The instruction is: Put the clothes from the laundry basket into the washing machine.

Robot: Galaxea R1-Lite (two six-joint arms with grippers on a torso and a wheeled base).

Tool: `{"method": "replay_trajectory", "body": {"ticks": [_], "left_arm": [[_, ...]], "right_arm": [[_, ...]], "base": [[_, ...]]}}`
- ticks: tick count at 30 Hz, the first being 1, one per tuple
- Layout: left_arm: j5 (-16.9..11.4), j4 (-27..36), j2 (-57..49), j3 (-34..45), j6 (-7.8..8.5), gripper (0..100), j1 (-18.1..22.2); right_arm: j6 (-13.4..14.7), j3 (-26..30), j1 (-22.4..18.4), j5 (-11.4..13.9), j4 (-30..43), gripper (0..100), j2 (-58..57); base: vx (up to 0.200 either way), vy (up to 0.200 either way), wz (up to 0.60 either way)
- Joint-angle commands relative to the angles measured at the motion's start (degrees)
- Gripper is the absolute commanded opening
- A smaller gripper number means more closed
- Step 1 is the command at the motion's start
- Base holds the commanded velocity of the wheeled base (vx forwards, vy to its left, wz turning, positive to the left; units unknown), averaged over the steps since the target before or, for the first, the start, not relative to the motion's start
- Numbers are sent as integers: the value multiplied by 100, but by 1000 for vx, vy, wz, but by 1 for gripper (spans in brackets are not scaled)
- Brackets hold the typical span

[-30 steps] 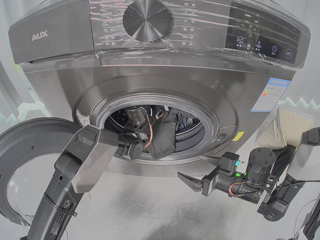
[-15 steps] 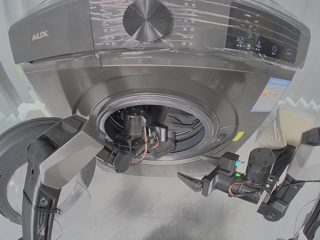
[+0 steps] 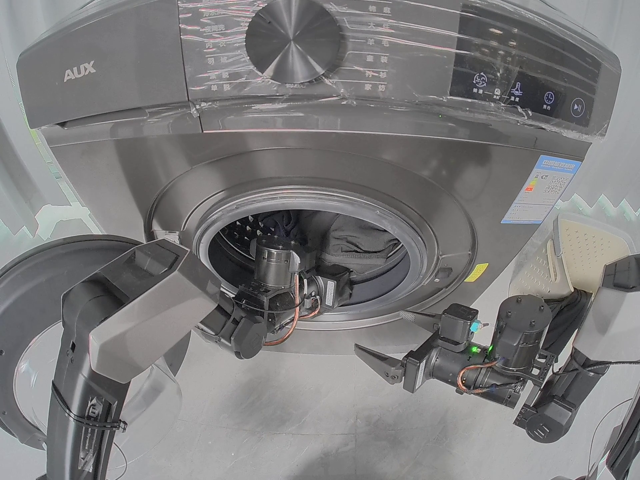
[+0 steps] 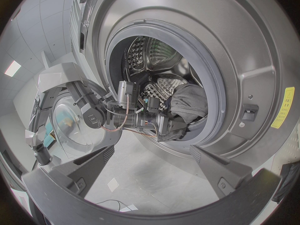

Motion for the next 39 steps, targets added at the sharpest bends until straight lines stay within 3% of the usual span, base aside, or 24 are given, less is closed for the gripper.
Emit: {"method": "replay_trajectory", "body": {"ticks": [1,5,11,12,20,27,28,32,37,39], "left_arm": [[-8,4,138,-35,-9,0,6],[-8,-40,173,-333,-53,0,-3],[203,-392,612,-1546,-228,0,94],[343,-506,814,-2003,-281,0,146],[590,-594,1535,-3638,-308,0,322],[651,-585,1667,-3680,-299,0,366],[651,-585,1658,-3680,-308,100,366],[660,-603,1491,-3656,-387,100,287],[651,-744,867,-2478,-360,100,190],[651,-752,841,-2425,-360,100,190]], "right_arm": [[-1,-17,2,2,-2,100,3],[-1,-44,28,2,-2,100,3],[8,-52,28,2,-2,100,3],[8,-52,28,2,-2,100,-6],[8,-44,28,2,-10,100,-6],[8,-35,28,2,-10,100,3],[-1,-35,28,2,-10,100,3],[8,-35,28,2,-10,100,-6],[-1,-8,-7,2,-10,100,-6],[-1,0,-7,2,-10,100,-6]], "base": [[0,0,0],[0,0,0],[0,0,0],[0,0,0],[0,0,0],[0,0,0],[0,0,0],[0,0,0],[0,0,0],[0,0,0]]}}
